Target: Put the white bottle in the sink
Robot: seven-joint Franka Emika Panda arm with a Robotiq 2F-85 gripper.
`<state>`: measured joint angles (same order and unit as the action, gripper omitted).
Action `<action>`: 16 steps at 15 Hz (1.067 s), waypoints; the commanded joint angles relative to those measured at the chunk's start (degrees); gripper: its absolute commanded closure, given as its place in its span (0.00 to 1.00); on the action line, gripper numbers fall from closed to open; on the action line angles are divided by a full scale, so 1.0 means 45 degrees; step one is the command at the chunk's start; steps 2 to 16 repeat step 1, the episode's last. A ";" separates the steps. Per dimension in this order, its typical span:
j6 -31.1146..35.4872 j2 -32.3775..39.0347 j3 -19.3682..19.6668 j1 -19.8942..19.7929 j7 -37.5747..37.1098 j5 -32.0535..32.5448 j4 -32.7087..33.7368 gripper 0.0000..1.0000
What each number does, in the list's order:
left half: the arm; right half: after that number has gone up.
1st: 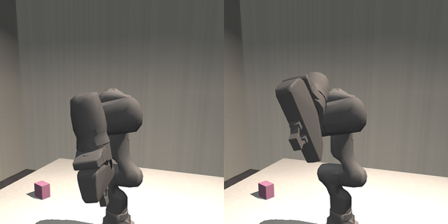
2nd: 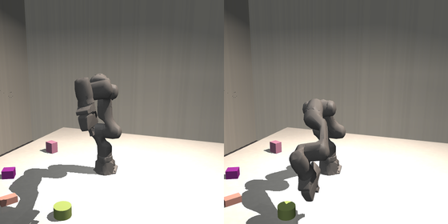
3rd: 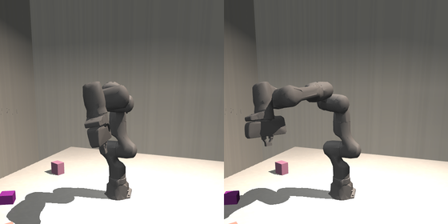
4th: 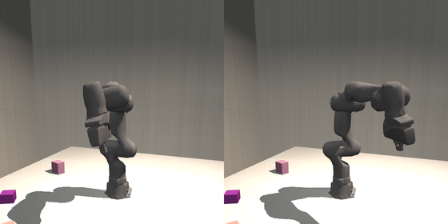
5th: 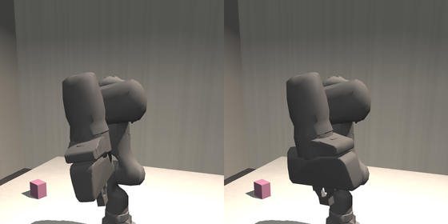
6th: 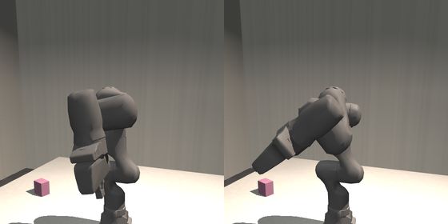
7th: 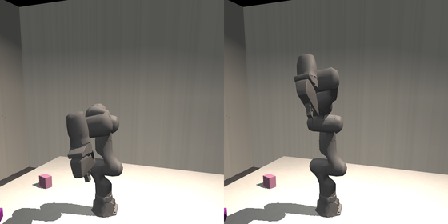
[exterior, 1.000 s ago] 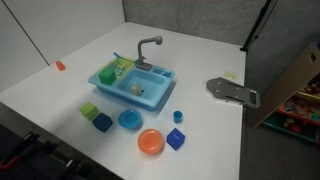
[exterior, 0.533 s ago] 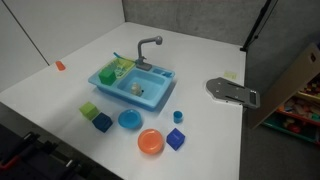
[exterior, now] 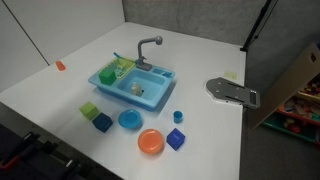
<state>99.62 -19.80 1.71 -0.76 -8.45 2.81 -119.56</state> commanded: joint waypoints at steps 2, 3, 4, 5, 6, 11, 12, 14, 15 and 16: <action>-0.0025 0.0012 -0.0121 -0.0147 0.0043 -0.0044 0.0028 0.00; -0.0025 0.0012 -0.0121 -0.0147 0.0043 -0.0044 0.0028 0.00; -0.0025 0.0012 -0.0121 -0.0147 0.0043 -0.0044 0.0028 0.00; -0.0025 0.0012 -0.0121 -0.0147 0.0043 -0.0044 0.0028 0.00; -0.0025 0.0012 -0.0121 -0.0147 0.0043 -0.0044 0.0028 0.00; -0.0025 0.0012 -0.0121 -0.0147 0.0043 -0.0044 0.0028 0.00; -0.0025 0.0012 -0.0121 -0.0147 0.0043 -0.0044 0.0028 0.00; -0.0025 0.0012 -0.0121 -0.0147 0.0043 -0.0044 0.0028 0.00; -0.0025 0.0012 -0.0121 -0.0147 0.0043 -0.0044 0.0028 0.00; -0.0025 0.0012 -0.0121 -0.0147 0.0043 -0.0044 0.0028 0.00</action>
